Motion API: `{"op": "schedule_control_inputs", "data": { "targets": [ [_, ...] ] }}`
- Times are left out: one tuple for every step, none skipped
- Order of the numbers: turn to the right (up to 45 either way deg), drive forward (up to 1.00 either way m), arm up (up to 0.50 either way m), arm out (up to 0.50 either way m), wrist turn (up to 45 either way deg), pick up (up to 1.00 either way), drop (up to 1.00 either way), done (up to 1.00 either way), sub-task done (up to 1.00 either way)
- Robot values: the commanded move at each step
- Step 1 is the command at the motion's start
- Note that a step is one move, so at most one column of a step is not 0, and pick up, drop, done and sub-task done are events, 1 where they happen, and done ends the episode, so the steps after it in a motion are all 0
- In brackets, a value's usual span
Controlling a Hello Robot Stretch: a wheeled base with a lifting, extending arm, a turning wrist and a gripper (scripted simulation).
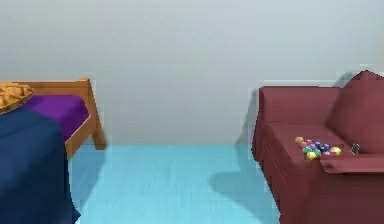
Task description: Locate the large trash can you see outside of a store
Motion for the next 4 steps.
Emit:
{"op": "schedule_control_inputs", "data": {
  "targets": [
    [45.0, 0.0, 0.0, 0.0, 0.0, 0.0, 0.0, 0.0, 0.0],
    [45.0, 0.0, 0.0, 0.0, 0.0, 0.0, 0.0, 0.0, 0.0],
    [45.0, 0.0, 0.0, 0.0, 0.0, 0.0, 0.0, 0.0, 0.0],
    [6.0, 0.0, 0.0, 0.0, 0.0, 0.0, 0.0, 0.0, 0.0]
  ]
}}
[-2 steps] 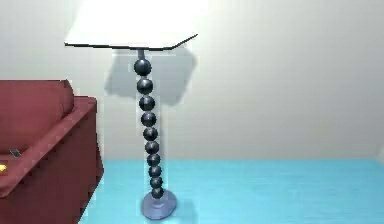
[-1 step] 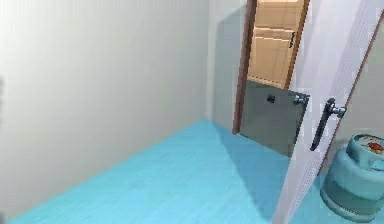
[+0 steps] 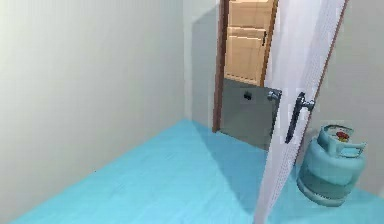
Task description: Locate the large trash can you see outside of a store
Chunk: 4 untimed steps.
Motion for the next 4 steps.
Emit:
{"op": "schedule_control_inputs", "data": {
  "targets": [
    [0.0, 1.0, 0.0, 0.0, 0.0, 0.0, 0.0, 0.0, 0.0],
    [6.0, 0.0, 0.0, 0.0, 0.0, 0.0, 0.0, 0.0, 0.0],
    [0.0, 0.1, 0.0, 0.0, 0.0, 0.0, 0.0, 0.0, 0.0],
    [21.0, 0.0, 0.0, 0.0, 0.0, 0.0, 0.0, 0.0, 0.0]
  ]
}}
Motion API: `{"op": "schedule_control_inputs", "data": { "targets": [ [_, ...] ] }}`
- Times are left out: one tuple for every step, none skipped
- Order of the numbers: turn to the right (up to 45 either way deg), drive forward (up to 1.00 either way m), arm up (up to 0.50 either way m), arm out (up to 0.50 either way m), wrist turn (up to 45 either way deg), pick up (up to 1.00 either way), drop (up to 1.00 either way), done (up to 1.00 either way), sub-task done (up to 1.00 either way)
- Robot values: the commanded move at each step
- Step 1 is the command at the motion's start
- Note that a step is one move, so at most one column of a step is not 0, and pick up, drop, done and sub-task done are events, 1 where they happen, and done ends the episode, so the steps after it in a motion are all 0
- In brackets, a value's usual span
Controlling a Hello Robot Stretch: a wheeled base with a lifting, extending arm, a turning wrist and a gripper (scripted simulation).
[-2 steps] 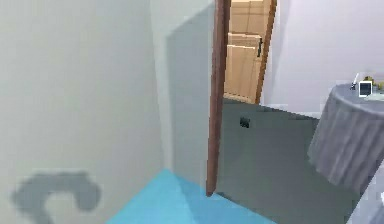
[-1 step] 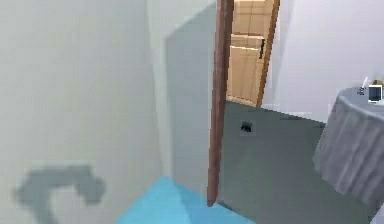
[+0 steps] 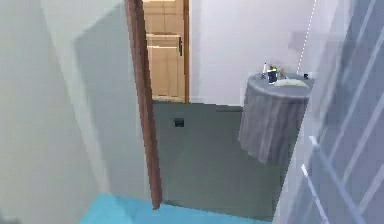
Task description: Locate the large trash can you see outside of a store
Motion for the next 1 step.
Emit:
{"op": "schedule_control_inputs", "data": {
  "targets": [
    [0.0, 1.0, 0.0, 0.0, 0.0, 0.0, 0.0, 0.0, 0.0]
  ]
}}
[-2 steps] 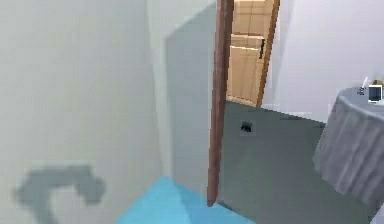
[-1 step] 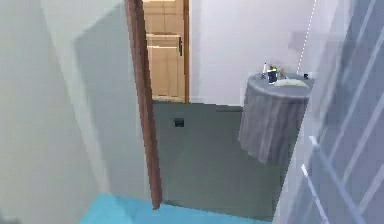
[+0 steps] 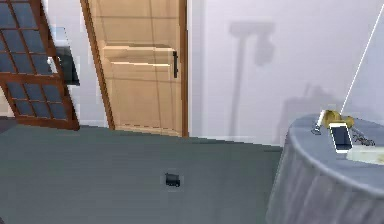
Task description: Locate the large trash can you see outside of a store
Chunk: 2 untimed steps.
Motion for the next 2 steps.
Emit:
{"op": "schedule_control_inputs", "data": {
  "targets": [
    [0.0, 0.25, 0.0, 0.0, 0.0, 0.0, 0.0, 0.0, 0.0],
    [-12.0, 0.0, 0.0, 0.0, 0.0, 0.0, 0.0, 0.0, 0.0]
  ]
}}
